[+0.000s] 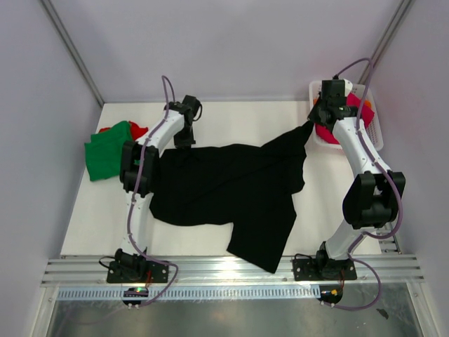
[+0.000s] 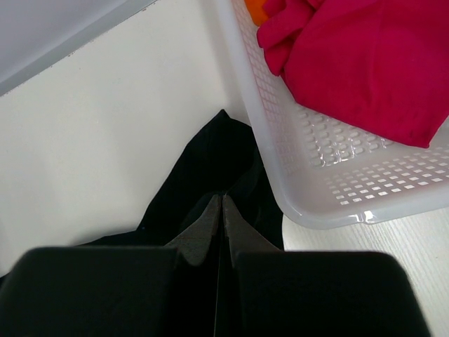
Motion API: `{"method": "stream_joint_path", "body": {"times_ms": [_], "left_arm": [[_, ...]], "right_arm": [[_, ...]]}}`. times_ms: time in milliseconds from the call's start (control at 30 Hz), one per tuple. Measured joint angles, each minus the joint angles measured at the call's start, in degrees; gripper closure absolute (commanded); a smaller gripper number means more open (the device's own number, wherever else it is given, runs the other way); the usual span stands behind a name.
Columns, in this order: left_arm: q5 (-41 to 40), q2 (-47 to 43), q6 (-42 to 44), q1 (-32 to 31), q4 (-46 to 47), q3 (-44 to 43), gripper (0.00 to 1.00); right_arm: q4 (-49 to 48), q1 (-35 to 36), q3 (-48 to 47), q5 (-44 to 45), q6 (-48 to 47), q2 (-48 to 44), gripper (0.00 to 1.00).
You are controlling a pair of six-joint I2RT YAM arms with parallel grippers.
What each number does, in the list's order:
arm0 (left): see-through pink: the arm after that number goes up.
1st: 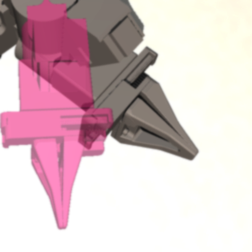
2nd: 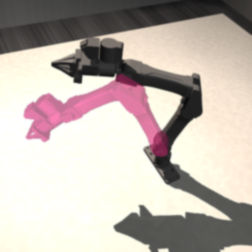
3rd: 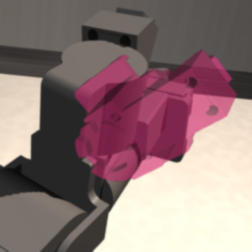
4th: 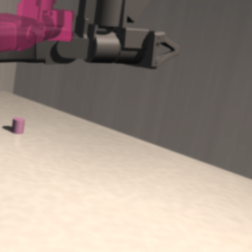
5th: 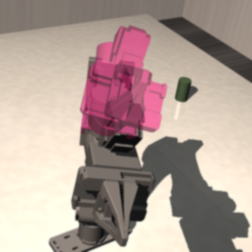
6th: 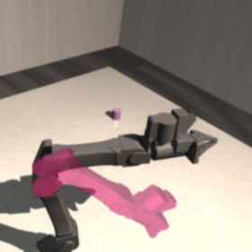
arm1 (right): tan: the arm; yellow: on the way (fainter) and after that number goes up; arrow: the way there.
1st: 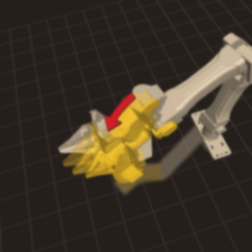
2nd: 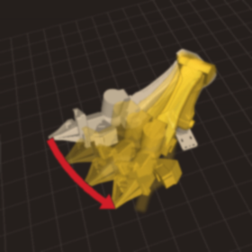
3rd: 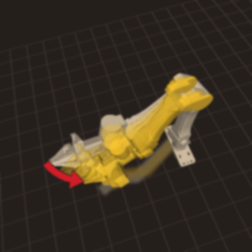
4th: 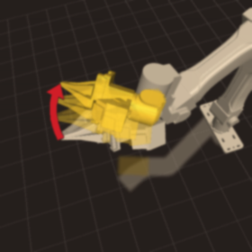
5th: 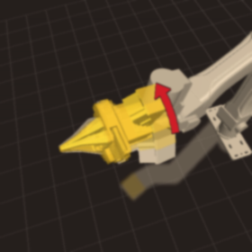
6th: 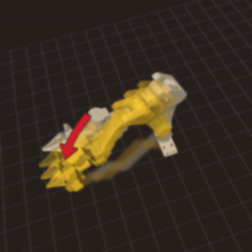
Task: Fold and stack the t-shirts
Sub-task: Flatten out the tshirt
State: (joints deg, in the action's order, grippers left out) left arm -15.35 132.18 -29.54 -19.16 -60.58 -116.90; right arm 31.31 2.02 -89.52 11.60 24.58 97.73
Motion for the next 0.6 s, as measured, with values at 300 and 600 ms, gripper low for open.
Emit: {"method": "stream_joint_path", "body": {"times_ms": [300,600], "left_arm": [[-0.2,0.1,1.4,0.0,-2.0,0.0,1.00],[-6.7,0.2,1.5,0.0,-7.0,-5.6,1.00]], "right_arm": [[0.0,0.0,0.5,0.0,0.2,0.0,0.97],[0.0,0.0,1.1,0.2,0.2,-1.0,0.97]]}}
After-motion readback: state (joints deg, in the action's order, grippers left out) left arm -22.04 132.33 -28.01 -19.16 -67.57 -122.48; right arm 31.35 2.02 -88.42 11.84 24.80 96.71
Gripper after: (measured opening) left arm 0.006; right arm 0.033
